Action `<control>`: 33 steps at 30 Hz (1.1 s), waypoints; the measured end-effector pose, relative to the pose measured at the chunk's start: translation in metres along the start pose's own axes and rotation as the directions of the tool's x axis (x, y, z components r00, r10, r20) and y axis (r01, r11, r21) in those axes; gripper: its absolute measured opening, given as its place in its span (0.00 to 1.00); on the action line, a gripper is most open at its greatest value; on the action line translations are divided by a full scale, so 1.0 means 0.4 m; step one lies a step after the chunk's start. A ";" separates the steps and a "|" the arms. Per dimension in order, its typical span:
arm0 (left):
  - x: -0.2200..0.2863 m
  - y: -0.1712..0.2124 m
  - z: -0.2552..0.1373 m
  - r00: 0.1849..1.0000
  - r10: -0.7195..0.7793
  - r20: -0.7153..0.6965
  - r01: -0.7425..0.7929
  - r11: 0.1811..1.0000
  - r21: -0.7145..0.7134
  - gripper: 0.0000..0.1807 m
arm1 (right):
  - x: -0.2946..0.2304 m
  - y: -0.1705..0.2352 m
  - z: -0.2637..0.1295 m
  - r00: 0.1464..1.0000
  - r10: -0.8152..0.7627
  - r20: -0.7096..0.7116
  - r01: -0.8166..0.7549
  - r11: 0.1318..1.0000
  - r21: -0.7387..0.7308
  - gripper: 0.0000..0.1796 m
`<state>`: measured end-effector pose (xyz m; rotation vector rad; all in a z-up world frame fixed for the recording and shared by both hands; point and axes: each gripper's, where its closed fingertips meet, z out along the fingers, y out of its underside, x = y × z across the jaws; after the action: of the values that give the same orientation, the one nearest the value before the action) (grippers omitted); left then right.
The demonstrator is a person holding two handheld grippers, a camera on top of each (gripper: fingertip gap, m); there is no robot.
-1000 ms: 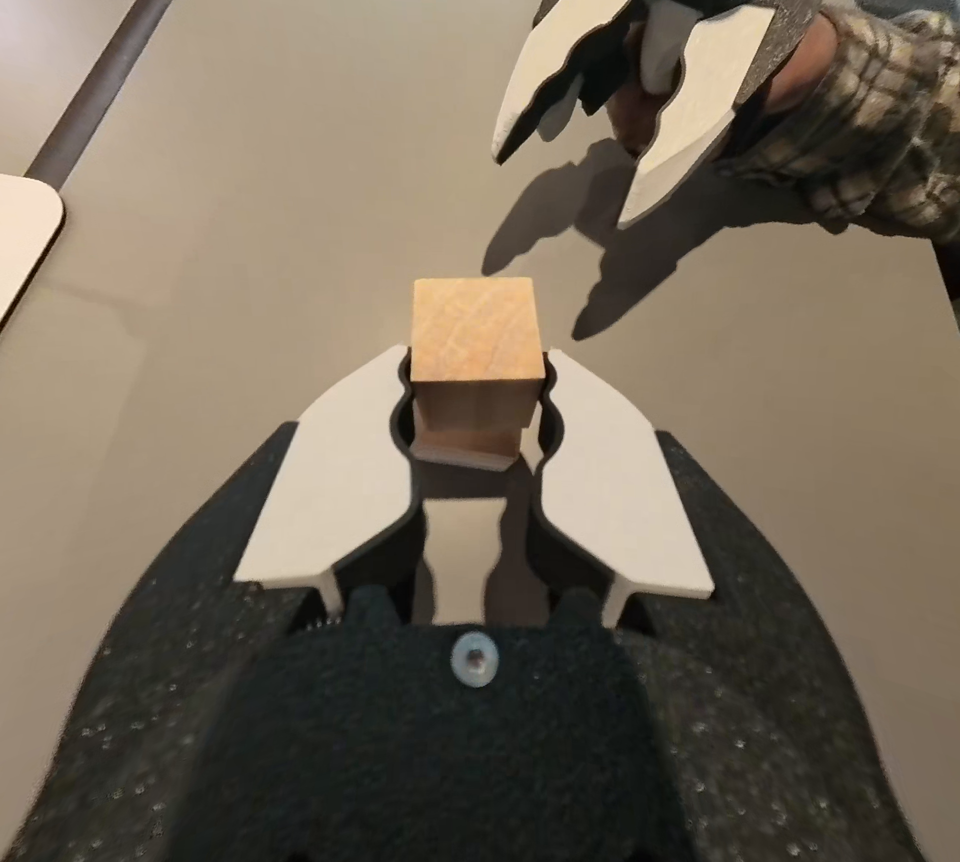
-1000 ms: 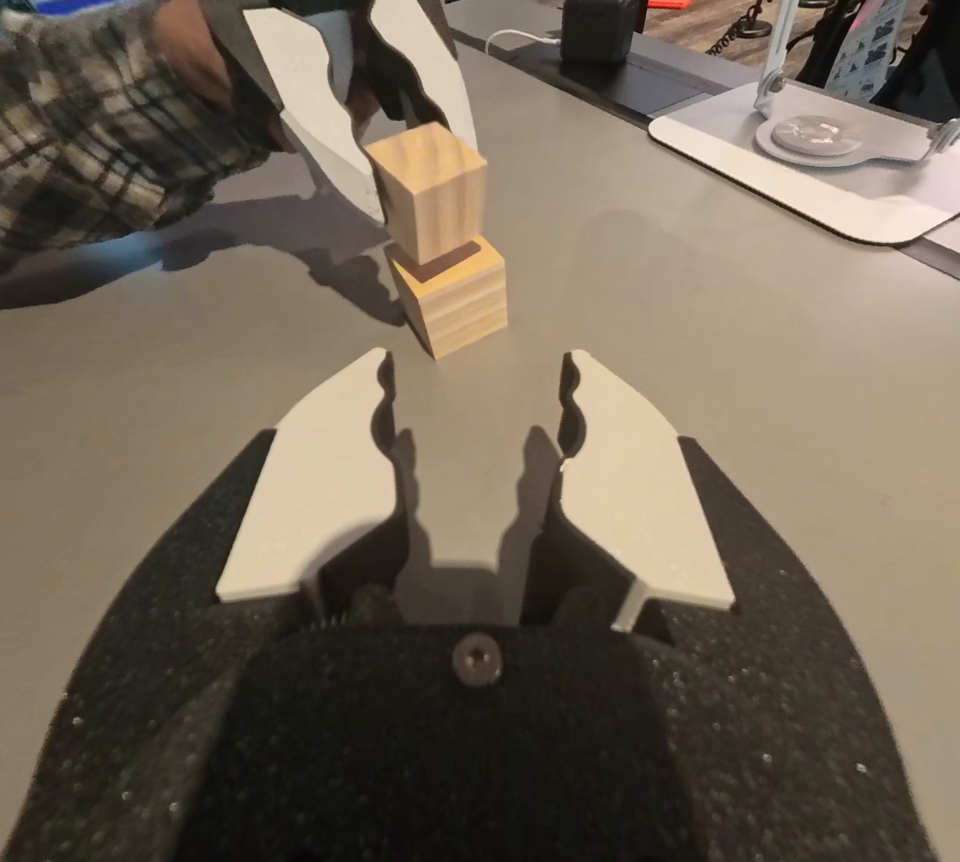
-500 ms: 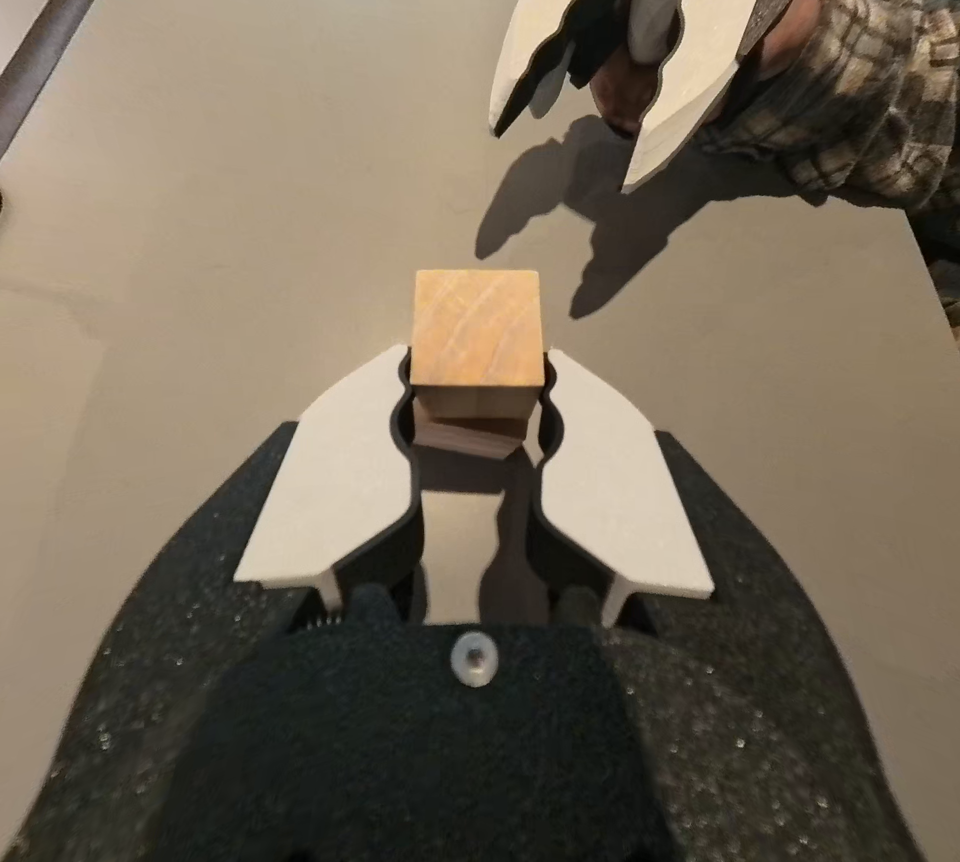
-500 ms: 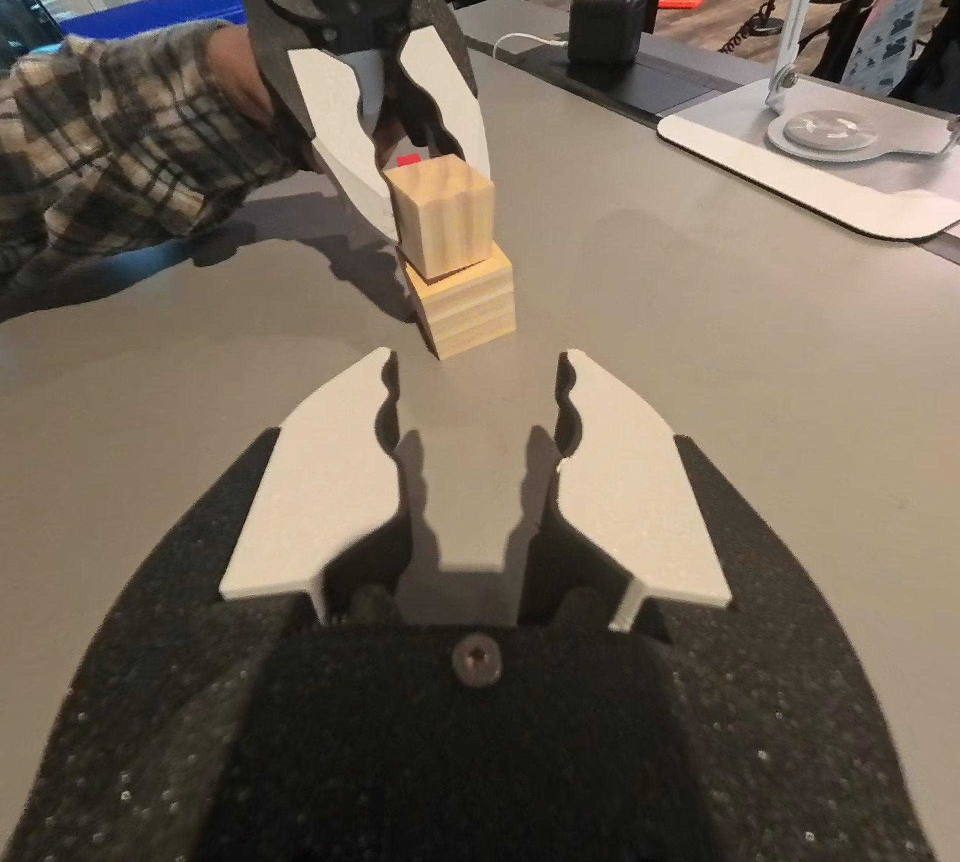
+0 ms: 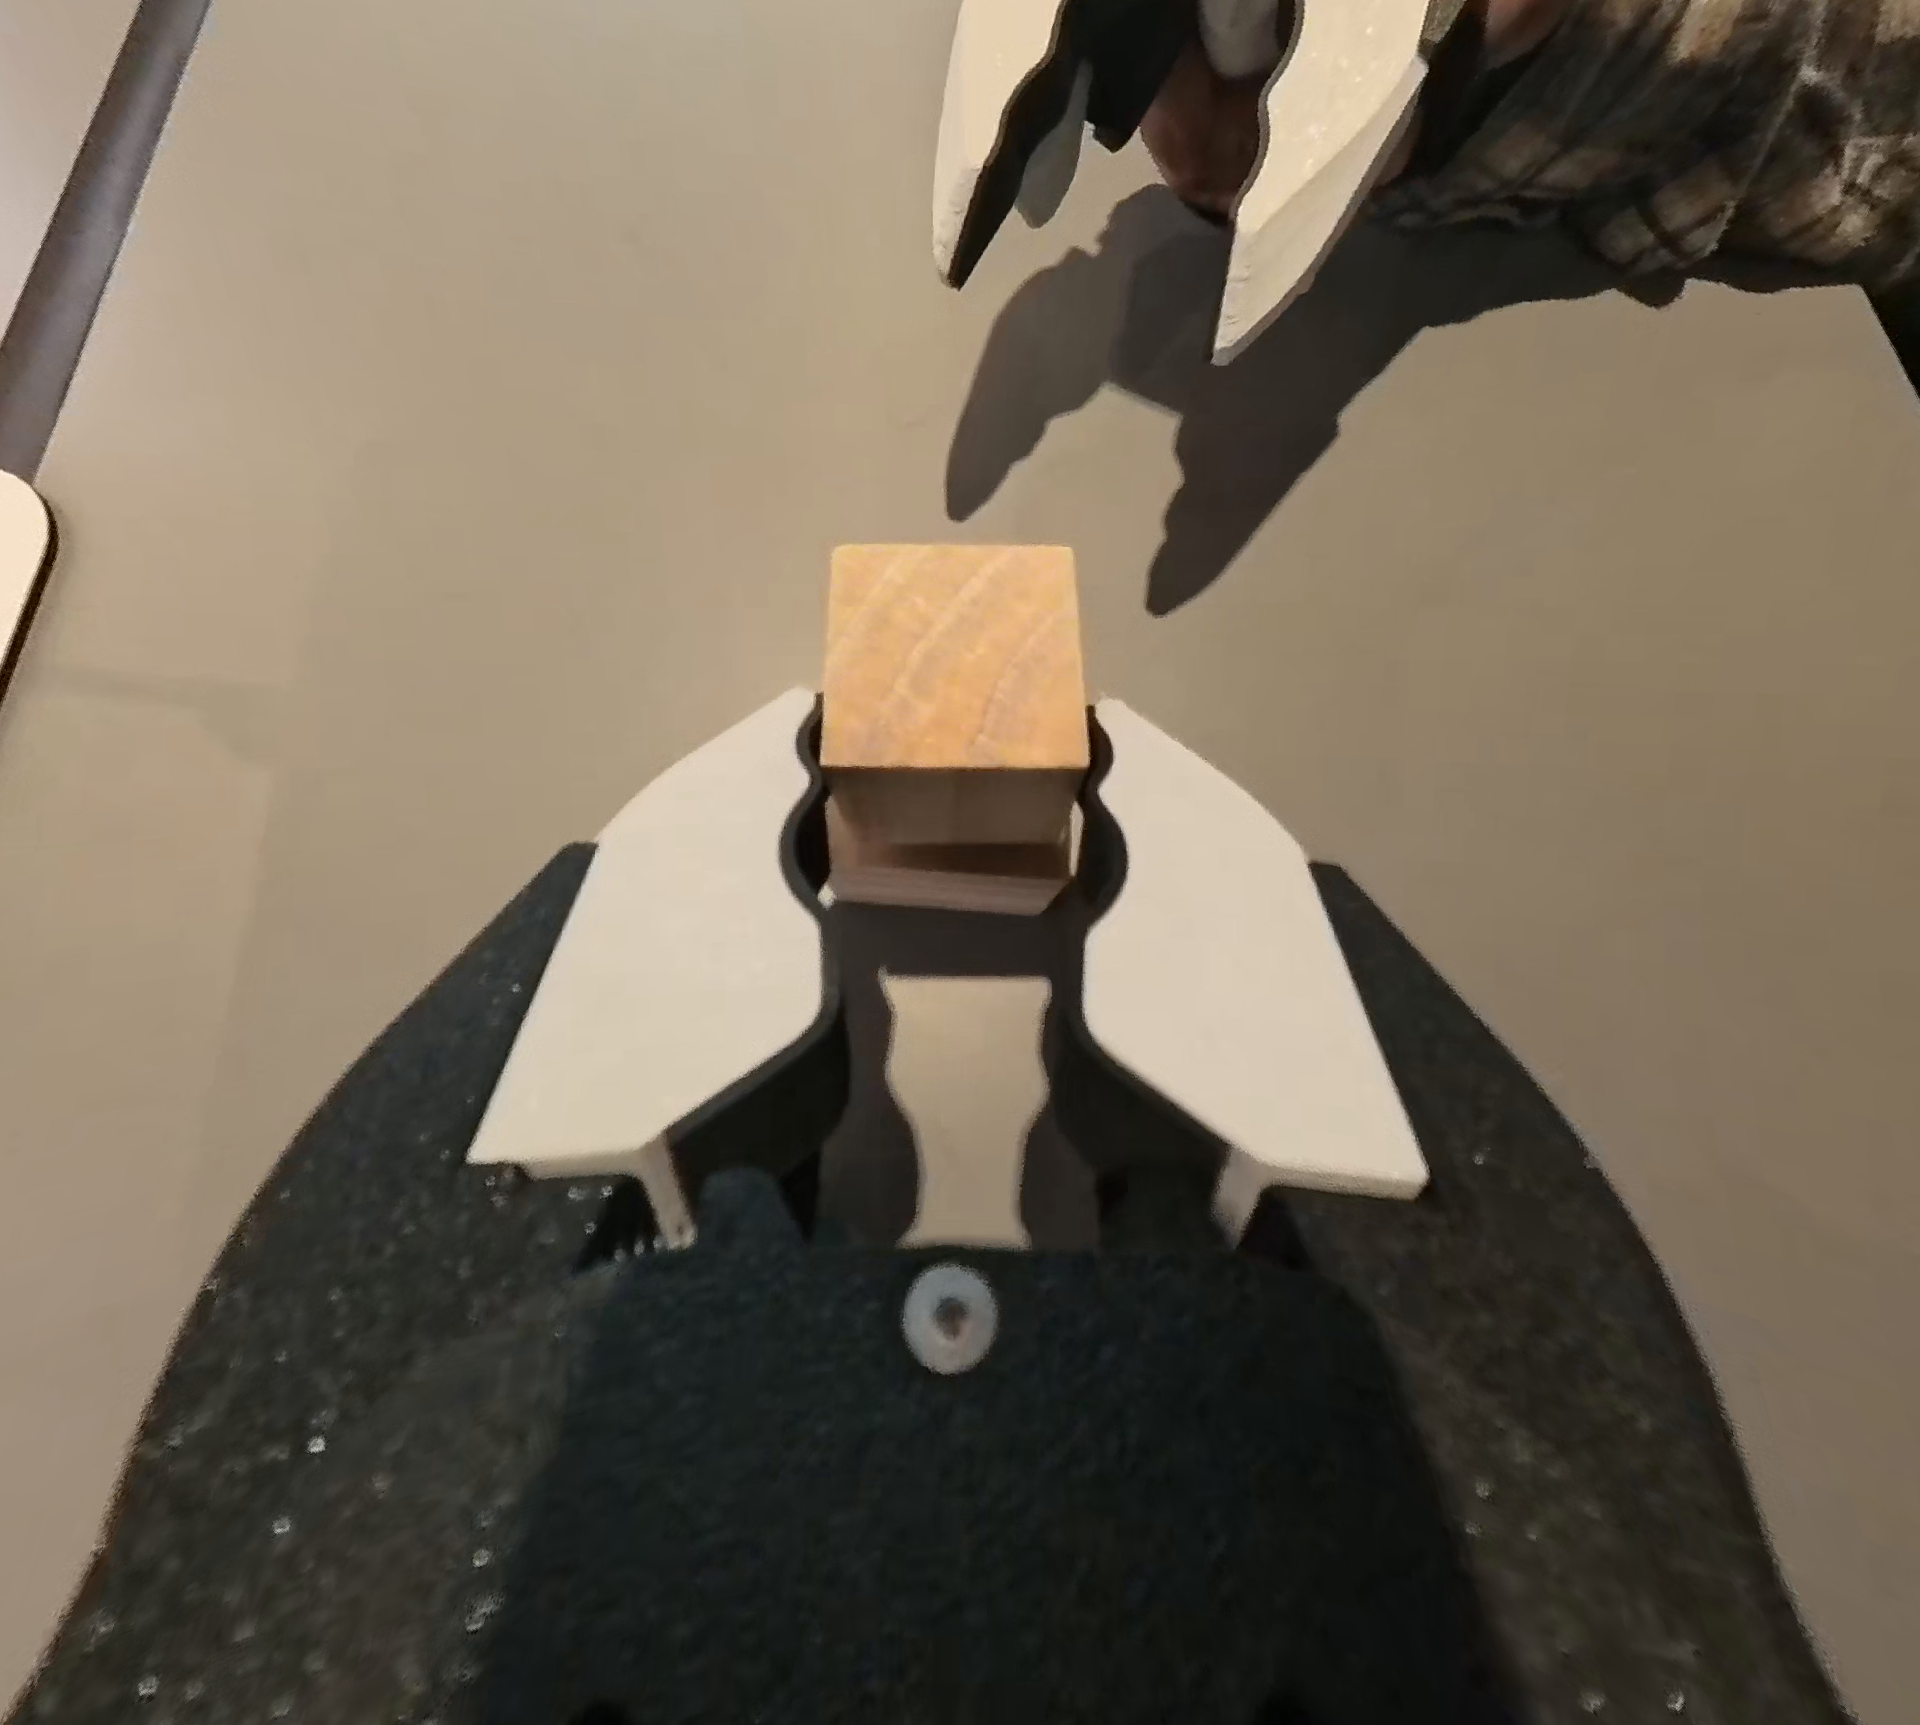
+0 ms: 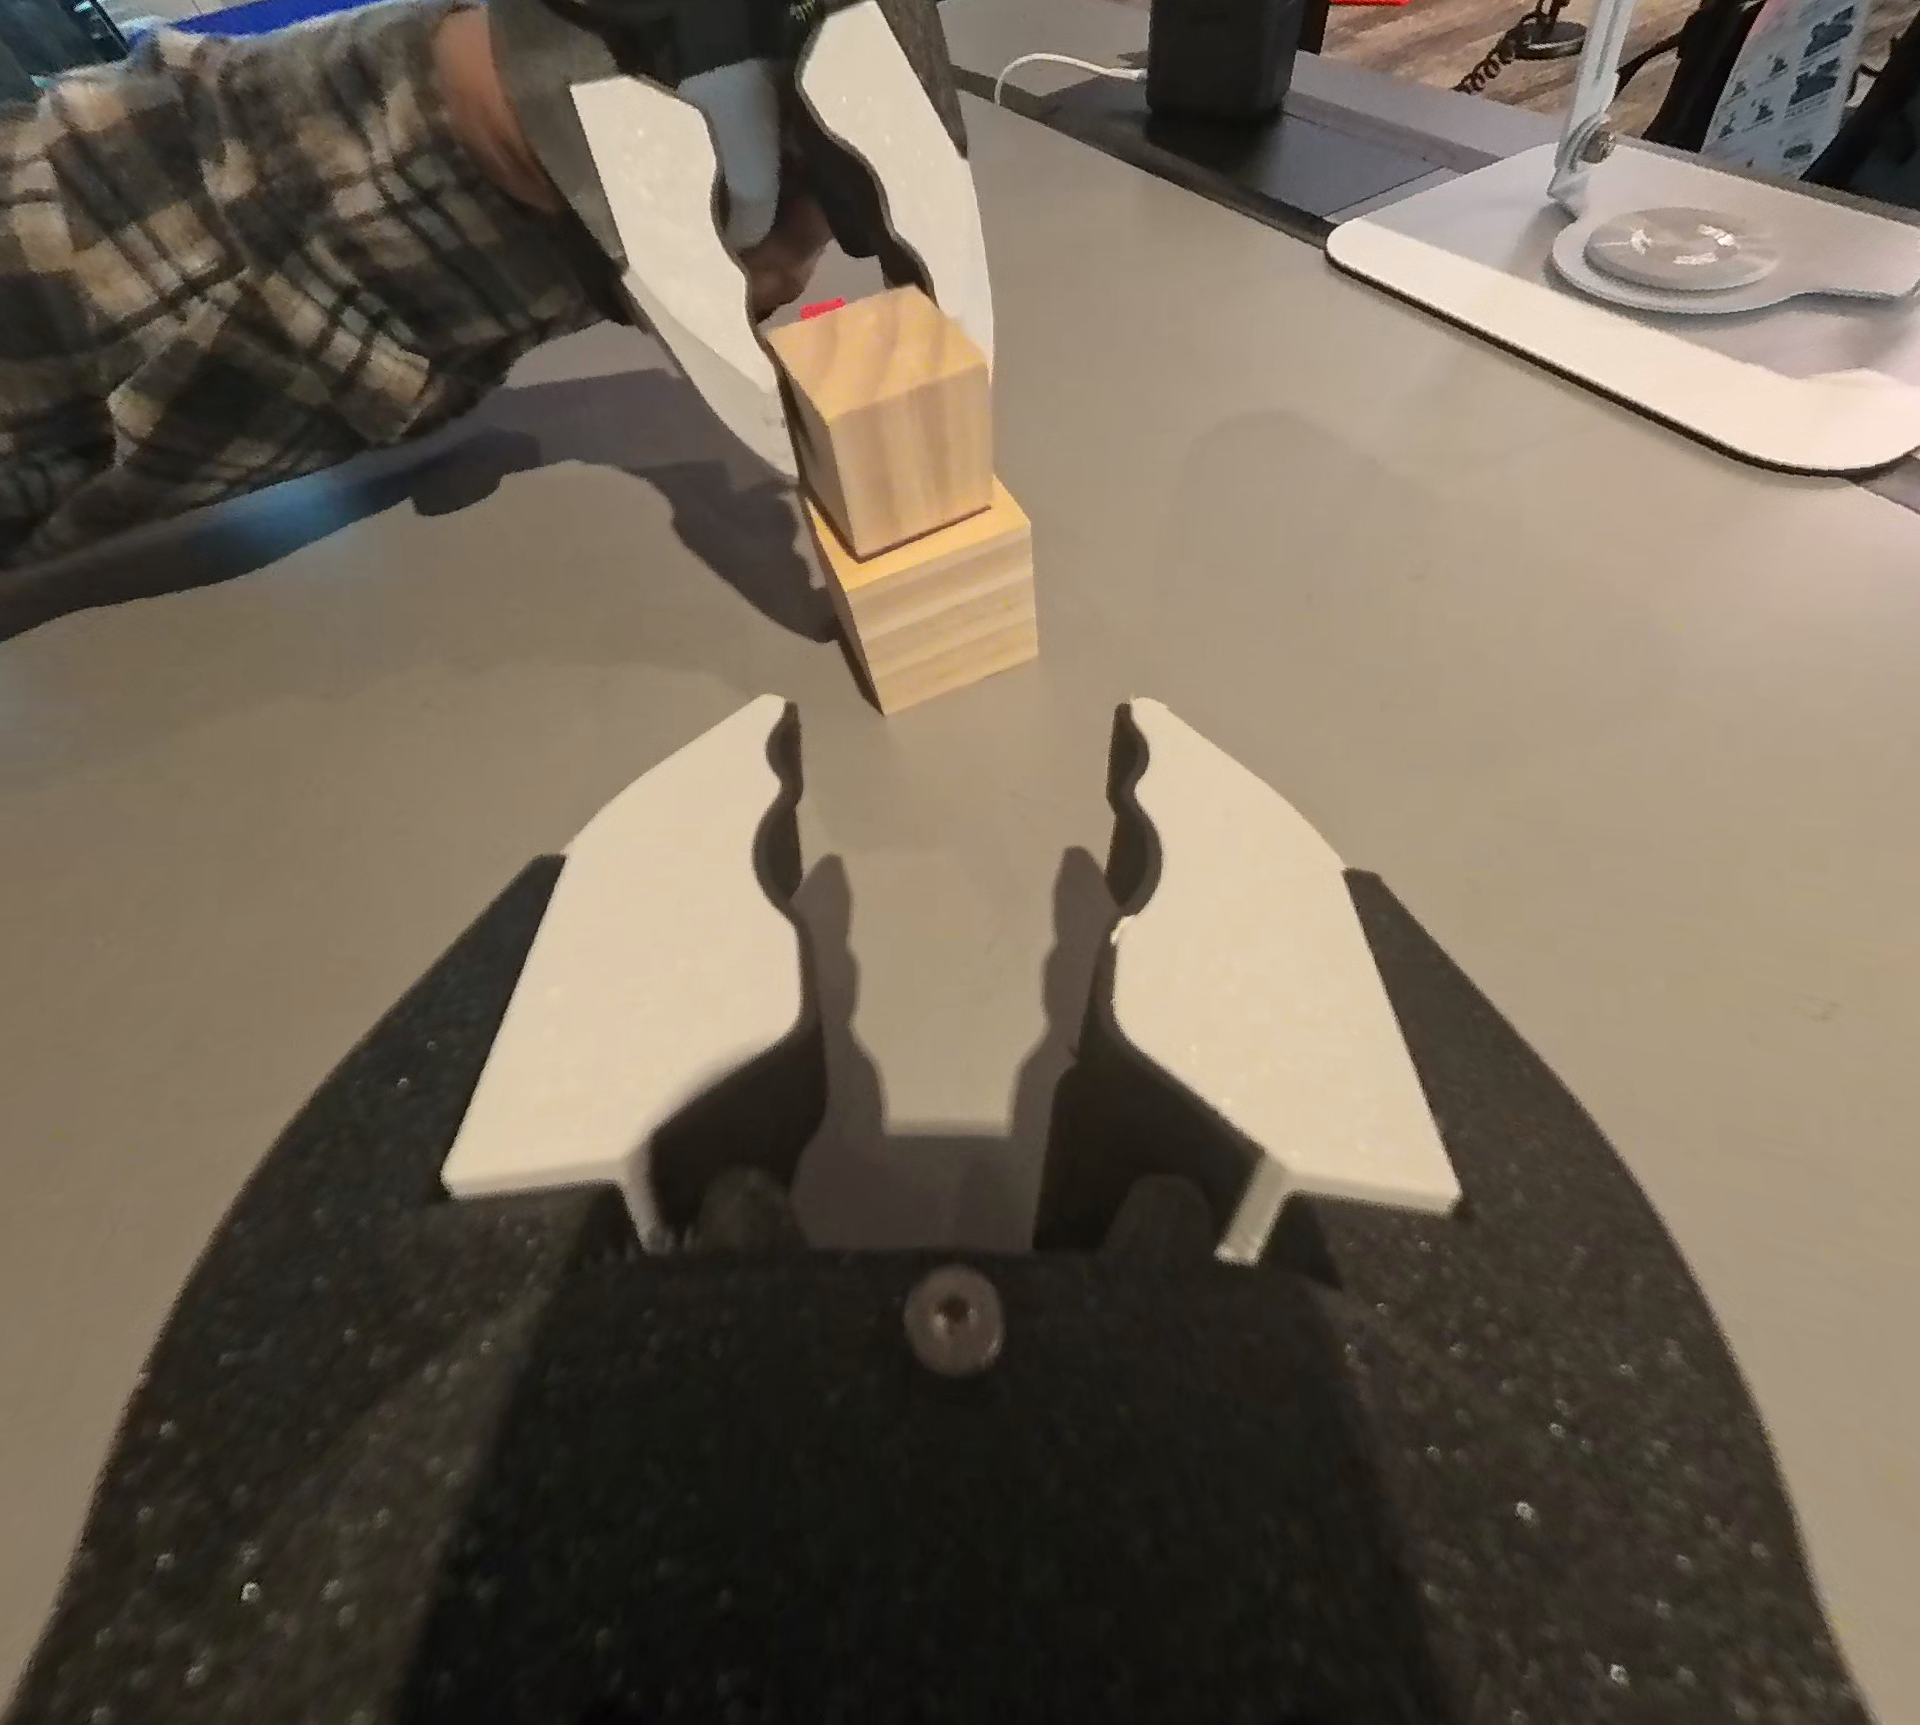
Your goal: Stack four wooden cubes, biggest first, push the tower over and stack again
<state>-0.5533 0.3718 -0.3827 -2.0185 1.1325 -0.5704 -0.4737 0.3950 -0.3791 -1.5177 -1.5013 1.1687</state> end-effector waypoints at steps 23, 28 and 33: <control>0.001 0.005 0.003 0.998 0.034 -0.053 -0.032 0.999 0.032 0.25 | -0.001 0.007 0.004 1.000 0.008 0.013 -0.008 1.000 -0.008 0.31; 0.003 0.004 0.003 0.997 0.039 -0.063 -0.036 0.999 0.036 0.25 | -0.003 0.009 0.007 1.000 0.010 0.018 -0.010 1.000 -0.012 0.31; 0.000 0.004 0.004 0.997 0.036 -0.061 -0.034 0.999 0.034 0.25 | -0.004 0.009 0.008 1.000 0.010 0.020 -0.010 1.000 -0.012 0.31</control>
<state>-0.5530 0.3720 -0.3850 -1.9616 1.1851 -0.6339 -0.4750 0.3928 -0.3835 -1.5274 -1.5180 1.1856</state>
